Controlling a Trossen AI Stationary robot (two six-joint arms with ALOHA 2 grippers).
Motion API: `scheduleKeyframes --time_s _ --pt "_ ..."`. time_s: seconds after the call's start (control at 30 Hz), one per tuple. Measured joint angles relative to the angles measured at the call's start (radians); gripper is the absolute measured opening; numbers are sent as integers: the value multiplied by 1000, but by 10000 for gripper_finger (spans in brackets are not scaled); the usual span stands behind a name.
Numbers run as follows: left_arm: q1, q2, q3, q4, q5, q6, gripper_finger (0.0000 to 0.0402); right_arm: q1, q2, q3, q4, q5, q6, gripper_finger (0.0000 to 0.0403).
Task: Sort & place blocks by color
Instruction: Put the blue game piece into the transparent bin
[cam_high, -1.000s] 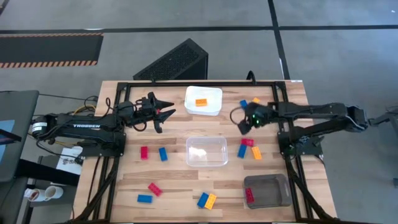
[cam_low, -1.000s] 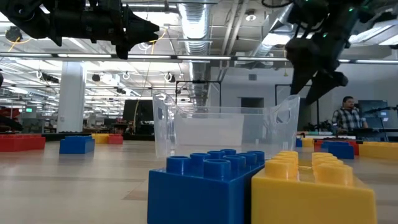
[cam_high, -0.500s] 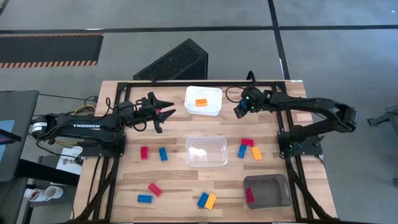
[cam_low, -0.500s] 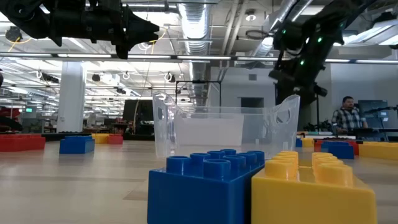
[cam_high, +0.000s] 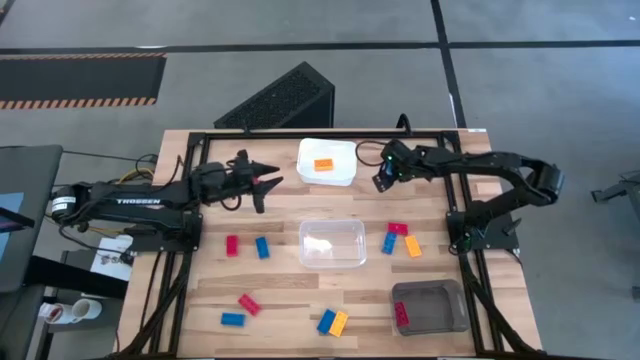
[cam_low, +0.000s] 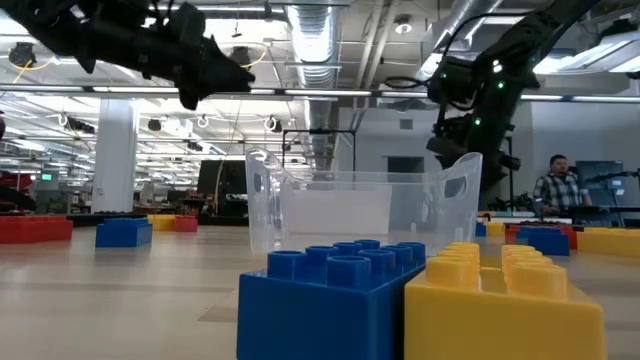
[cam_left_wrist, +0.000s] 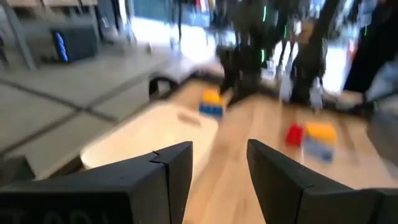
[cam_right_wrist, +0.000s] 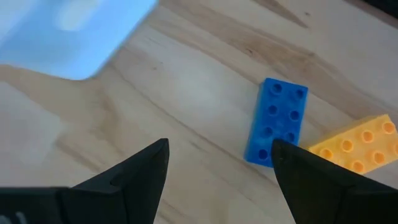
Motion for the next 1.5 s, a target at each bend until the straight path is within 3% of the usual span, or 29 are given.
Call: scheduleKeyframes --time_s 0.13,0.3,0.5,0.67,0.83,1.0,1.23,1.5 --pt "-48 18 109 -233 16 -6 141 41 -41 0 34 16 3 302" --pt "-136 35 165 -418 -36 -5 141 109 -98 0 78 76 17 302" --pt "-275 61 230 -680 22 -179 141 208 -146 0 173 199 17 302" --pt "-397 149 241 -810 -24 -259 149 290 -153 0 270 278 7 302" --pt "-462 255 240 -912 -23 -341 203 335 -150 0 287 284 -33 302" --pt "-480 334 243 -912 30 -353 286 342 -150 0 291 285 -34 302" --pt "-483 397 247 -909 -5 -334 385 342 -150 0 296 285 -34 302" --pt "-483 426 247 -883 3 -355 397 342 -150 0 297 285 -33 302"
